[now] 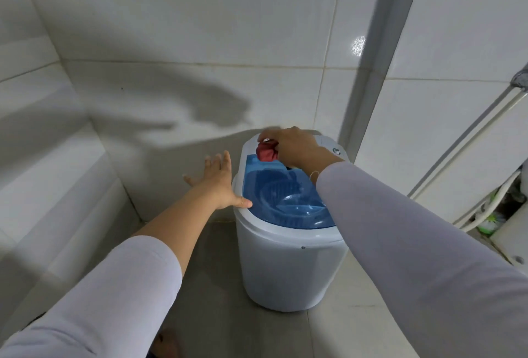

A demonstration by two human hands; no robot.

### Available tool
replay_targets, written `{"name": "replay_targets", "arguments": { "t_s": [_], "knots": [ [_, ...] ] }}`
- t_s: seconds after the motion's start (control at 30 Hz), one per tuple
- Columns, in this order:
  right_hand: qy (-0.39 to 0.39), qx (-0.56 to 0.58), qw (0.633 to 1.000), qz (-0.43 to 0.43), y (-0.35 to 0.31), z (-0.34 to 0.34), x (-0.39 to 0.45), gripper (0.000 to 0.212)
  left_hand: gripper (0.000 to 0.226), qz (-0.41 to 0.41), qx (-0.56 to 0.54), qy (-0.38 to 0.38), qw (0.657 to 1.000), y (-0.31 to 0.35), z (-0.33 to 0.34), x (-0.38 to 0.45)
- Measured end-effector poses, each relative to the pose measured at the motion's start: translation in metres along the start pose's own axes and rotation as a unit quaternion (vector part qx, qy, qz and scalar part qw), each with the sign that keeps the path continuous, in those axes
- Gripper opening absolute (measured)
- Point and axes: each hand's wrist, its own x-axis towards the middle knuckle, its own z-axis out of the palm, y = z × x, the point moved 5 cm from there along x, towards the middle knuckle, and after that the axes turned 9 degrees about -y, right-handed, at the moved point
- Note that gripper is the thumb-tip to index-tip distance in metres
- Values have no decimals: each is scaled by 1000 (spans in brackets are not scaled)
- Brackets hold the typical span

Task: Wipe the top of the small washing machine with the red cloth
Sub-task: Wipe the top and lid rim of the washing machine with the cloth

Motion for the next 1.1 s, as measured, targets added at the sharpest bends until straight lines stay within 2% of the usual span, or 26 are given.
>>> {"name": "replay_targets", "arguments": {
  "t_s": [0.1,0.3,0.4,0.53,1.1],
  "knots": [
    [-25,-34,999,-27,-24,15,12,51,129,1,-8,-1,1000,-2,3,0],
    [-103,-154,982,-21,-36,40,17,44,129,5,-10,-2,1000,-4,3,0],
    [-132,-143,981,-3,-35,46,16,44,129,7,4,2,1000,-3,2,2],
    [-104,-92,990,4,-33,47,13,51,129,3,20,2,1000,-1,2,3],
    [-81,-91,992,39,0,49,6,39,125,-23,53,16,998,4,2,-2]
  ]
}}
